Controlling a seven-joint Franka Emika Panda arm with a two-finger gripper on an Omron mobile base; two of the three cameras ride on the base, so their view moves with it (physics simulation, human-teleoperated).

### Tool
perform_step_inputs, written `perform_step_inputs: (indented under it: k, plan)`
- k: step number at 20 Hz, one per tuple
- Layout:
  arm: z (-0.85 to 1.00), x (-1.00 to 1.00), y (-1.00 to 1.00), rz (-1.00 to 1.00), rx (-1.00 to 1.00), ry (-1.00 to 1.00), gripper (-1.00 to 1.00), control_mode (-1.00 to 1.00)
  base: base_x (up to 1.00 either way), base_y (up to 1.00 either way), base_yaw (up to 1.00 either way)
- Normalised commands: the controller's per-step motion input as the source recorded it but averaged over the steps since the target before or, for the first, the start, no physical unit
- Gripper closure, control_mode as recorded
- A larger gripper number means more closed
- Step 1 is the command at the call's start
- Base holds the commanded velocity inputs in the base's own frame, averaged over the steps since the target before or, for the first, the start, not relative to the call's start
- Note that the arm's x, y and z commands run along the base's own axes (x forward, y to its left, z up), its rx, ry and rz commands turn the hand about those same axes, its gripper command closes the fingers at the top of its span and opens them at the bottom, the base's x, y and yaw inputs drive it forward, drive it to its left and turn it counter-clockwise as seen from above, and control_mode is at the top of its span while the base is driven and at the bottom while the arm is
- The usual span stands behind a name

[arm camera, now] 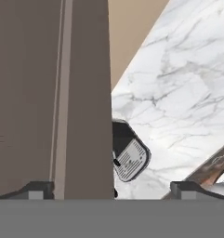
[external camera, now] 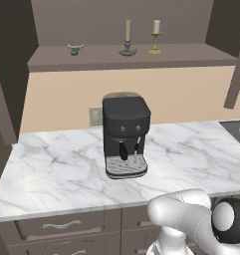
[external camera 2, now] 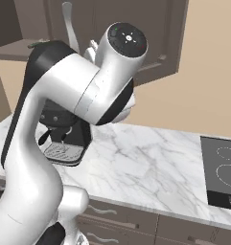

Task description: Pick the candle and candle from the dining table and place them in the open cabinet. Close the cabinet after placing the objects.

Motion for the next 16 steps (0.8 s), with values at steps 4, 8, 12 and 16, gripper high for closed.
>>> perform_step_inputs:
  k: [4, 8, 12, 16]
  plan:
    - [-0.11, 0.64, 0.46, 0.02, 0.0, 0.0, -1.0, -1.0, 0.0, 0.0, 0.0]
    - [-0.03, 0.64, 0.44, 0.01, 0.01, 0.0, -1.0, -1.0, 0.0, 0.0, 0.0]
    - [0.0, 0.65, 0.39, 0.0, 0.05, 0.0, -1.0, -1.0, 0.0, 0.0, 0.0]
    - [0.01, 0.67, 0.34, 0.0, 0.06, 0.0, -1.0, -1.0, 0.0, 0.0, 0.0]
